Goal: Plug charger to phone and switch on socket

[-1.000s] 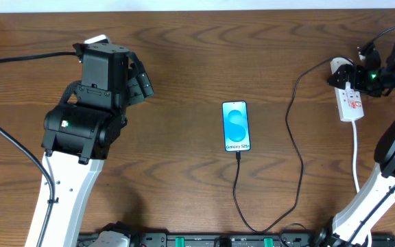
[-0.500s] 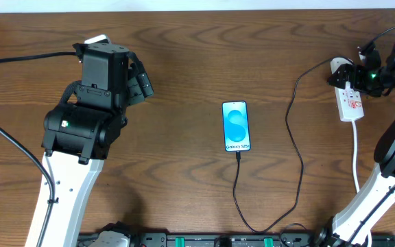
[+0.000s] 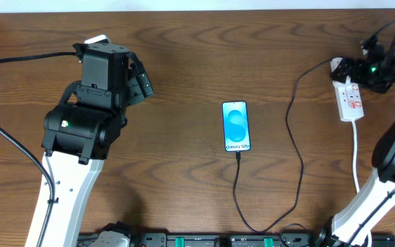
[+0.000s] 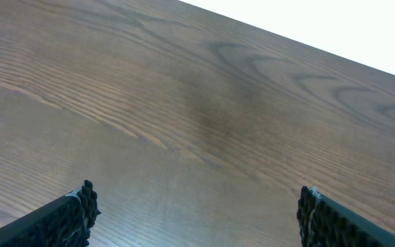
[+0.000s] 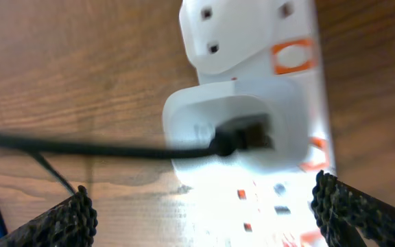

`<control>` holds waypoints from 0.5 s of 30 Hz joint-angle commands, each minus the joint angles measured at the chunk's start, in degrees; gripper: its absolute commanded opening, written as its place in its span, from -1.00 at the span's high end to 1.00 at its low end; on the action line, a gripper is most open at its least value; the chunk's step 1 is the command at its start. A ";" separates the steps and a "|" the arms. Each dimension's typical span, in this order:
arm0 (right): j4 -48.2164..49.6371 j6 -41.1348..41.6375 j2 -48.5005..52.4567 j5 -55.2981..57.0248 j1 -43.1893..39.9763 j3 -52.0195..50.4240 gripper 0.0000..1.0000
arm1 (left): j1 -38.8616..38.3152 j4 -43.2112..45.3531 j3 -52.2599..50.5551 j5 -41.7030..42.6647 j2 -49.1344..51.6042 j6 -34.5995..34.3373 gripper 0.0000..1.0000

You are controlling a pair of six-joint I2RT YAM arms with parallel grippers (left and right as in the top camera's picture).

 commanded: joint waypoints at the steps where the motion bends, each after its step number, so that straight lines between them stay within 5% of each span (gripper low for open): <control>1: -1.05 3.26 -8.87 6.32 0.26 2.12 -0.98 | 0.20 -0.26 -0.31 -1.22 0.13 0.57 -0.89; 15: -3.08 4.02 -22.05 6.38 0.63 2.12 -0.98 | 0.20 -0.26 -0.31 -1.22 0.13 0.57 -0.88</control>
